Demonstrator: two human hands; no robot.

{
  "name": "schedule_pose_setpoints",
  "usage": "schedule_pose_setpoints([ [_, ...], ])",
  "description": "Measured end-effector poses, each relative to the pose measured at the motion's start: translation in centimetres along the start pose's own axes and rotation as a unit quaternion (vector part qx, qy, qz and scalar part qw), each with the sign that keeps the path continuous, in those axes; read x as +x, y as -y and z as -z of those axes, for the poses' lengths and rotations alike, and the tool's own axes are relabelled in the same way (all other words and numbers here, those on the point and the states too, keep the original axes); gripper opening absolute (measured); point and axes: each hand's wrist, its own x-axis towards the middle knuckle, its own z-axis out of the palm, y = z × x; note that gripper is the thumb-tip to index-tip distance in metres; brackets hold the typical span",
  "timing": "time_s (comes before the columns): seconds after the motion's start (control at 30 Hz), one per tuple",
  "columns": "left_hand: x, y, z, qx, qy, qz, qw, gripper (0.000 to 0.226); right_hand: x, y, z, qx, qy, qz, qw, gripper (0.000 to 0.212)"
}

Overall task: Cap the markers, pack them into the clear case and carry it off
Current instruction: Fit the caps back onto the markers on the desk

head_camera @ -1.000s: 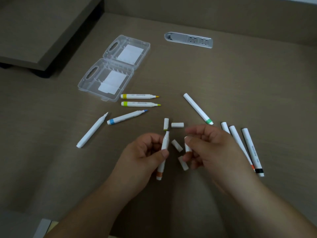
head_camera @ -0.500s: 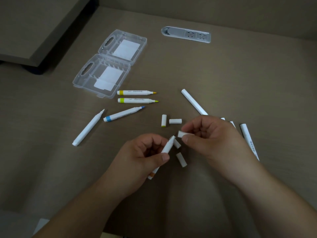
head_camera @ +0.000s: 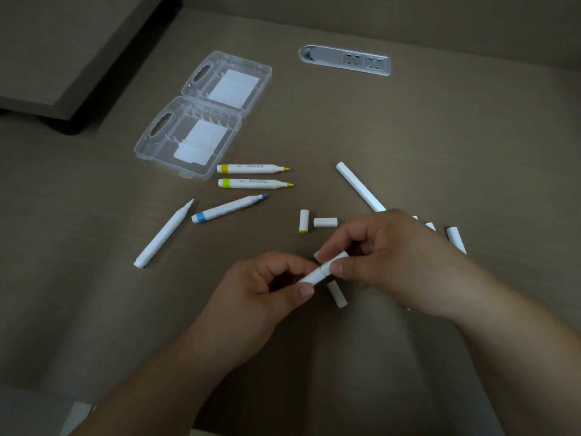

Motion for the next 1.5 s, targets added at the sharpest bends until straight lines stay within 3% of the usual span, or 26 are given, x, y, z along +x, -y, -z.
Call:
schedule_pose_setpoints([
  [0.37,-0.1,0.0,-0.1,0.034,-0.021,0.005,0.999,0.019,-0.5,-0.3,-0.9,0.048,-0.018,-0.015,0.999,0.014],
  [0.5,-0.1,-0.2,-0.4,-0.002,-0.042,0.008,0.999,0.019,-0.8,-0.7,-0.9,0.075,-0.049,-0.013,0.996,0.014],
  [0.63,0.1,-0.9,0.2,0.0,-0.129,-0.002,0.992,0.02,-1.7,-1.5,-1.3,0.087,-0.096,-0.002,0.992,0.013],
  [0.7,0.8,-0.9,1.6,0.098,-0.22,-0.031,0.97,0.017,-2.2,-1.7,-1.9,0.072,-0.13,0.003,0.989,0.012],
  [0.77,2.0,-0.7,3.7,0.277,-0.287,-0.072,0.914,0.019,-2.8,-1.7,-3.2,0.023,-0.172,0.017,0.985,0.011],
  [0.87,3.9,-0.2,6.3,0.491,-0.278,-0.036,0.825,0.034,-3.4,-2.0,-5.5,-0.122,-0.168,0.065,0.976,0.014],
  [0.97,4.4,-0.3,6.3,0.546,-0.254,0.002,0.798,0.031,-3.3,-2.2,-7.0,-0.248,-0.12,0.119,0.954,0.019],
  [1.13,4.1,0.2,5.5,0.559,-0.279,-0.051,0.779,0.016,-3.0,-1.8,-7.7,-0.292,-0.129,0.138,0.938,0.016],
  [1.27,3.9,0.1,5.3,0.517,-0.269,-0.067,0.81,0.014,-1.4,-2.0,-6.1,-0.272,-0.194,0.129,0.934,0.013],
  [1.37,3.4,-0.8,4.3,0.419,-0.272,-0.102,0.86,0.01,1.5,-2.3,-3.5,-0.268,-0.279,0.1,0.917,0.007],
  [1.43,2.9,-1.5,3.3,0.3,-0.279,-0.068,0.91,0.009,3.2,-2.2,-2.5,-0.274,-0.272,0.082,0.919,0.017],
  [1.5,2.4,-1.7,2.5,0.206,-0.277,-0.039,0.938,0.009,4.4,-2.0,-2.4,-0.308,-0.227,0.076,0.921,0.021],
])
